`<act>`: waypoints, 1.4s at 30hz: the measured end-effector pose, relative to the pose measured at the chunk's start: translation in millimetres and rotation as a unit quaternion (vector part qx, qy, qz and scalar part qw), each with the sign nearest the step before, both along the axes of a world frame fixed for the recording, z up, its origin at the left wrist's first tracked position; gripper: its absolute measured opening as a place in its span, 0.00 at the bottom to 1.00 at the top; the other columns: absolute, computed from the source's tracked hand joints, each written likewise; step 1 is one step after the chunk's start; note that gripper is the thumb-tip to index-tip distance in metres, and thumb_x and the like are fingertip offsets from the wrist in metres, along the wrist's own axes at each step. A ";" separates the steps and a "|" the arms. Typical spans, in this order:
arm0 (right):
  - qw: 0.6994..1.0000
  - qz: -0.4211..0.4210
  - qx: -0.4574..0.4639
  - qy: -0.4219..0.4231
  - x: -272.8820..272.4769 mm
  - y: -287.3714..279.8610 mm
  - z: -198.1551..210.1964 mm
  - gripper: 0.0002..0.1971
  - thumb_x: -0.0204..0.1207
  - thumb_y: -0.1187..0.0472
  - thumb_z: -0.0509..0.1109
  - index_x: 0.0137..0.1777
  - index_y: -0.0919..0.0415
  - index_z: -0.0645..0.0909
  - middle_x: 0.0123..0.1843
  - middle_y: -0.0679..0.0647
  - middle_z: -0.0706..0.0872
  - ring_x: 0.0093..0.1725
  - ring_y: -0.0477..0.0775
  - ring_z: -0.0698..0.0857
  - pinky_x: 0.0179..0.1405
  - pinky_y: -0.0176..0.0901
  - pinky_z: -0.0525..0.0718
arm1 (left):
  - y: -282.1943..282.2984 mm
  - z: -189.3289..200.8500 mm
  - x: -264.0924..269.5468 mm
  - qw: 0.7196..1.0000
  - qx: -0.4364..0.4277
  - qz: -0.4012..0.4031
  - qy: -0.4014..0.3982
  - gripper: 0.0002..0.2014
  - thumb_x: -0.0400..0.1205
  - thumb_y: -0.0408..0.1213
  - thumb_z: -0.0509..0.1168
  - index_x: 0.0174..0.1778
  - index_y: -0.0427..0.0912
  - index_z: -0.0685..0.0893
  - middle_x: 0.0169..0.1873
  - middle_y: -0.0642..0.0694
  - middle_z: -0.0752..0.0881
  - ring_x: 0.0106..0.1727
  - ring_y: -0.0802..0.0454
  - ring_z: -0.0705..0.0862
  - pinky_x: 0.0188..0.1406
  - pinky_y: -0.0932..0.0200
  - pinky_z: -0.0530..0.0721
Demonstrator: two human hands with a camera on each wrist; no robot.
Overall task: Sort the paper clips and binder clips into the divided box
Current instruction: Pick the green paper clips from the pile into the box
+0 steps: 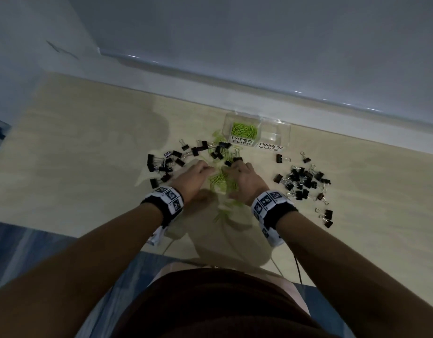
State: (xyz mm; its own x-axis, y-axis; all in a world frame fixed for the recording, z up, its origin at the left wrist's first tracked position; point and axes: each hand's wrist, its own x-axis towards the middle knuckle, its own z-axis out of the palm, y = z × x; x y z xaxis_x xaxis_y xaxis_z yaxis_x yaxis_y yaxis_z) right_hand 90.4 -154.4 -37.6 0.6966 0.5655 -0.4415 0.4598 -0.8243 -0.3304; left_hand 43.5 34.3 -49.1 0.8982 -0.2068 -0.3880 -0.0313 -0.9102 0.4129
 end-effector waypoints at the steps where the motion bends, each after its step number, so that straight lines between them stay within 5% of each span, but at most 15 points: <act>1: 1.000 -0.014 0.004 -0.003 -3.1 -0.8 -2.6 0.36 0.67 0.56 0.77 0.76 0.54 0.68 0.69 0.57 0.67 0.65 0.60 0.67 0.65 0.54 0.77 | -4.0 0.2 3.4 1.000 -0.013 0.016 -0.001 0.16 0.81 0.48 0.63 0.63 0.46 0.76 0.53 0.47 0.78 0.51 0.49 0.77 0.48 0.53 0.77; 5: 0.995 -0.072 0.067 -0.005 -14.0 -10.1 -11.5 0.22 0.68 0.64 0.74 0.64 0.61 0.79 0.58 0.62 0.75 0.56 0.65 0.77 0.58 0.56 0.80 | -19.8 -4.4 12.4 0.999 -0.039 0.016 0.012 0.26 0.75 0.40 0.73 0.68 0.39 0.77 0.64 0.42 0.74 0.65 0.45 0.75 0.65 0.55 0.74; 9: 0.990 -0.079 0.114 -0.024 -22.5 -16.0 -12.1 0.10 0.70 0.69 0.70 0.51 0.68 0.84 0.48 0.66 0.80 0.46 0.68 0.81 0.45 0.57 0.82 | -34.7 -2.6 15.1 0.998 -0.052 0.014 -0.017 0.13 0.78 0.37 0.70 0.57 0.38 0.83 0.57 0.42 0.79 0.60 0.45 0.79 0.60 0.54 0.76; 17: 0.969 -0.179 0.168 -0.044 -17.1 -33.1 -9.9 0.04 0.67 0.71 0.70 0.38 0.65 0.87 0.41 0.61 0.87 0.40 0.63 0.85 0.42 0.52 0.85 | -29.1 3.9 23.3 0.997 -0.059 0.013 -0.043 0.08 0.80 0.35 0.65 0.52 0.38 0.85 0.51 0.40 0.85 0.53 0.44 0.82 0.50 0.57 0.76; 22: 0.923 -0.316 0.220 0.008 -5.2 -42.9 3.4 0.04 0.68 0.70 0.75 0.38 0.61 0.88 0.37 0.54 0.89 0.32 0.42 0.83 0.33 0.23 0.79 | -28.8 26.4 40.4 0.986 -0.129 0.086 -0.063 0.06 0.78 0.36 0.70 0.48 0.39 0.87 0.44 0.44 0.89 0.43 0.52 0.84 0.47 0.57 0.83; 26: 0.899 -0.349 0.265 0.009 24.4 -42.4 25.4 0.03 0.68 0.68 0.76 0.39 0.60 0.88 0.39 0.53 0.90 0.38 0.48 0.88 0.42 0.39 0.87 | -40.6 48.3 77.4 0.967 -0.178 0.149 -0.102 0.09 0.77 0.36 0.72 0.50 0.38 0.88 0.46 0.43 0.90 0.44 0.51 0.87 0.51 0.56 0.85; 29: 0.889 -0.363 0.279 -0.026 56.1 -31.2 47.8 0.02 0.70 0.67 0.75 0.41 0.61 0.88 0.38 0.53 0.90 0.37 0.47 0.87 0.41 0.37 0.86 | -51.3 58.8 111.0 0.961 -0.171 0.183 -0.114 0.06 0.77 0.36 0.71 0.47 0.38 0.88 0.44 0.44 0.90 0.40 0.53 0.85 0.49 0.60 0.85; 33: 0.882 -0.393 0.256 -0.054 99.7 -4.1 59.3 0.04 0.72 0.66 0.72 0.40 0.60 0.88 0.35 0.52 0.88 0.32 0.44 0.85 0.32 0.30 0.83 | -62.8 57.4 142.4 0.972 -0.109 0.195 -0.068 0.07 0.75 0.33 0.72 0.47 0.35 0.89 0.47 0.39 0.90 0.48 0.44 0.88 0.54 0.53 0.86; 36: 0.903 -0.374 0.207 -0.034 115.2 12.3 54.6 0.06 0.73 0.68 0.69 0.42 0.63 0.89 0.43 0.57 0.91 0.43 0.54 0.88 0.42 0.39 0.87 | -64.1 53.6 144.1 0.969 -0.112 0.211 -0.063 0.13 0.76 0.33 0.69 0.57 0.35 0.86 0.55 0.38 0.88 0.55 0.43 0.86 0.59 0.54 0.83; 38: 0.918 -0.346 0.193 -0.019 116.2 13.9 49.8 0.09 0.74 0.69 0.67 0.49 0.63 0.88 0.50 0.58 0.90 0.50 0.54 0.88 0.49 0.37 0.84 | -56.4 50.7 132.6 0.959 -0.157 0.223 -0.070 0.18 0.77 0.33 0.69 0.63 0.36 0.83 0.57 0.38 0.87 0.58 0.44 0.85 0.63 0.53 0.81; 42: 0.943 -0.263 0.193 -0.063 92.4 -4.7 45.0 0.12 0.76 0.70 0.64 0.51 0.60 0.87 0.51 0.57 0.90 0.49 0.54 0.88 0.56 0.45 0.86 | -31.7 38.2 84.5 0.956 -0.199 0.195 -0.093 0.10 0.78 0.30 0.67 0.54 0.39 0.86 0.47 0.42 0.90 0.48 0.48 0.87 0.56 0.48 0.85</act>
State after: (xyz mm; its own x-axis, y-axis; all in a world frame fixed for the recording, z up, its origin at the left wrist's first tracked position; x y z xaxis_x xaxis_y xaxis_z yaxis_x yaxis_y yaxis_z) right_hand 182.8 -159.0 7.4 0.9588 0.2295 -0.1676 0.0775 -0.7784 -0.6229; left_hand 128.0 2.6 -11.0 0.9830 0.0598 -0.1738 0.1714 -0.6403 0.7488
